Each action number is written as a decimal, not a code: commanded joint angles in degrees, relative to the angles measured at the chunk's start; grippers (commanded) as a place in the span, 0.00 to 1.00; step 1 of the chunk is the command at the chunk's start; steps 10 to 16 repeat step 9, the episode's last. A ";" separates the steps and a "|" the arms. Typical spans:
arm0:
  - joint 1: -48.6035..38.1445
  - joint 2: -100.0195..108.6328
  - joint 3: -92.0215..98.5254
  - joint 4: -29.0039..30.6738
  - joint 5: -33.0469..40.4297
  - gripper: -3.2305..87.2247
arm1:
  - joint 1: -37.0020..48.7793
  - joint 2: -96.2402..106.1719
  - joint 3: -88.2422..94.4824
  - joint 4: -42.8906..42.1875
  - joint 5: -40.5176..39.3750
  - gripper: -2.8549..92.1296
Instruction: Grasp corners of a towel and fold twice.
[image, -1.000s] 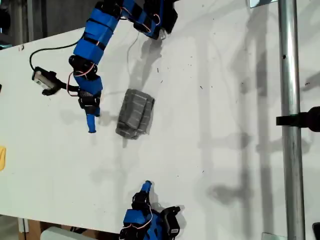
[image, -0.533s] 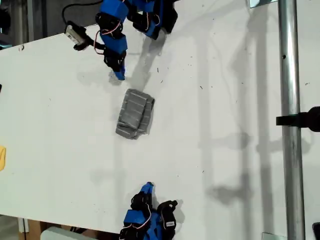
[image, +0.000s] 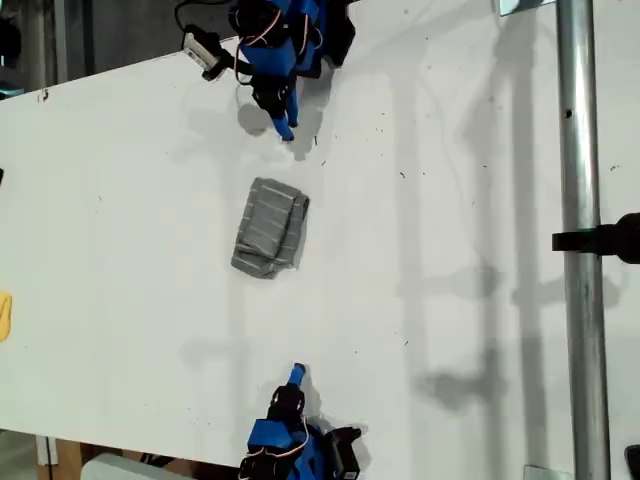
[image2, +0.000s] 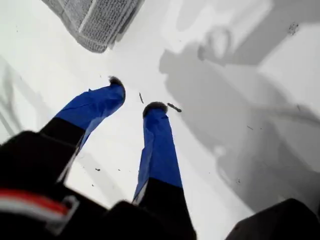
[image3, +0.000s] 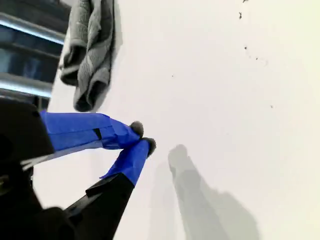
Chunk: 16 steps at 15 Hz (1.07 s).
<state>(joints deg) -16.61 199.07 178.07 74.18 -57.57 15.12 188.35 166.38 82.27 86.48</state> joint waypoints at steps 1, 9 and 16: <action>0.09 0.26 0.62 0.00 1.93 0.03 | -3.16 -0.18 -0.53 0.88 -0.53 0.17; 0.00 0.26 0.62 0.00 1.93 0.03 | -4.83 -0.18 -0.53 0.88 -0.53 0.17; 0.00 0.26 0.62 0.00 1.93 0.03 | -4.83 -0.18 -0.53 0.88 -0.53 0.17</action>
